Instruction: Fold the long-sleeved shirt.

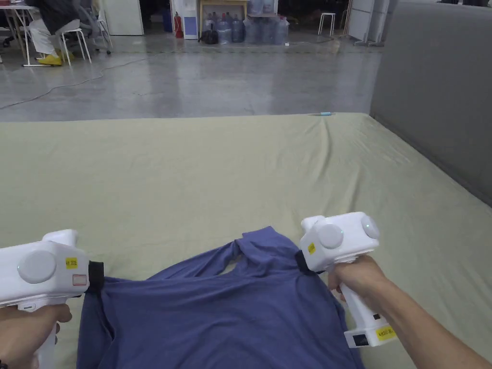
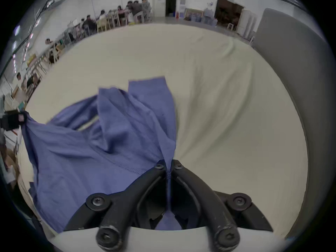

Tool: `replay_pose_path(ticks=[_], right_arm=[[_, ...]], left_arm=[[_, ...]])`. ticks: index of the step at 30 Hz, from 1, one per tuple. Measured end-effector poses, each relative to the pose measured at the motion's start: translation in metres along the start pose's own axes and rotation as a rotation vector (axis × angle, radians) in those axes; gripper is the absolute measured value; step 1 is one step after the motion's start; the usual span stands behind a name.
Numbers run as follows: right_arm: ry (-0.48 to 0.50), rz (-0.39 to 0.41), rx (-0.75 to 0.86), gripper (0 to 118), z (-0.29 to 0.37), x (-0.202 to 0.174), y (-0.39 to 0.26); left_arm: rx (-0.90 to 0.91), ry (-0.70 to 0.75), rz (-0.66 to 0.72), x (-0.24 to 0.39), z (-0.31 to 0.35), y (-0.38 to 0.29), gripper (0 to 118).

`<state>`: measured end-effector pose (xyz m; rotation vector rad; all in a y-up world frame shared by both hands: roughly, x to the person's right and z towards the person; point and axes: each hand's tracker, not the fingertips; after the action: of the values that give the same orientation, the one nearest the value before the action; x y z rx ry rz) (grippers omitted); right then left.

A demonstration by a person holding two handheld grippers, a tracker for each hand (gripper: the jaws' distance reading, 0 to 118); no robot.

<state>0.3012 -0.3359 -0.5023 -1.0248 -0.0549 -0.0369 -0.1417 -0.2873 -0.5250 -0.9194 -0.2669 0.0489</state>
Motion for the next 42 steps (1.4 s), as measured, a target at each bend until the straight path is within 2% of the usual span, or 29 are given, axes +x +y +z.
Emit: replay_pose_path(ticks=[2, 7, 12, 15, 19, 23, 27, 30, 34, 39, 42], right_arm=[[0.034, 0.014, 0.054, 0, 0.031, -0.001, 0.005], [0.043, 0.074, 0.195, 0, 0.12, -0.007, 0.024], [0.009, 0.128, 0.34, 0, 0.207, -0.014, 0.061], [0.004, 0.118, 0.425, 0, 0.253, -0.016, 0.095], [-0.059, 0.107, 0.549, 0, 0.306, -0.022, 0.153], [-0.081, 0.031, 0.642, 0, 0.343, -0.018, 0.206], [-0.098, -0.032, 0.697, 0, 0.374, -0.008, 0.248], [-0.102, -0.084, 0.739, 0, 0.383, 0.0, 0.262], [-0.102, -0.103, 0.737, 0, 0.366, 0.009, 0.258], [-0.097, -0.152, 0.652, 0, 0.29, 0.022, 0.225], [-0.072, -0.174, 0.575, 0, 0.225, 0.026, 0.188]], left_arm=[[0.045, -0.022, 0.004, 0.002, 0.021, 0.005, 5], [0.201, -0.07, 0.01, 0.001, 0.091, 0.03, 5], [0.377, -0.088, 0.025, 0.001, 0.168, 0.073, 5], [0.479, -0.074, 0.024, 0.006, 0.209, 0.113, 5], [0.584, -0.088, 0.007, 0.02, 0.249, 0.179, 5], [0.667, -0.007, -0.014, 0.037, 0.272, 0.239, 5], [0.696, -0.036, 0.018, 0.041, 0.286, 0.282, 5], [0.708, -0.022, 0.024, 0.046, 0.286, 0.297, 5], [0.699, -0.029, -0.003, 0.045, 0.262, 0.294, 5], [0.578, -0.012, -0.041, 0.043, 0.193, 0.256, 5], [0.52, -0.049, -0.019, 0.035, 0.138, 0.216, 5]])
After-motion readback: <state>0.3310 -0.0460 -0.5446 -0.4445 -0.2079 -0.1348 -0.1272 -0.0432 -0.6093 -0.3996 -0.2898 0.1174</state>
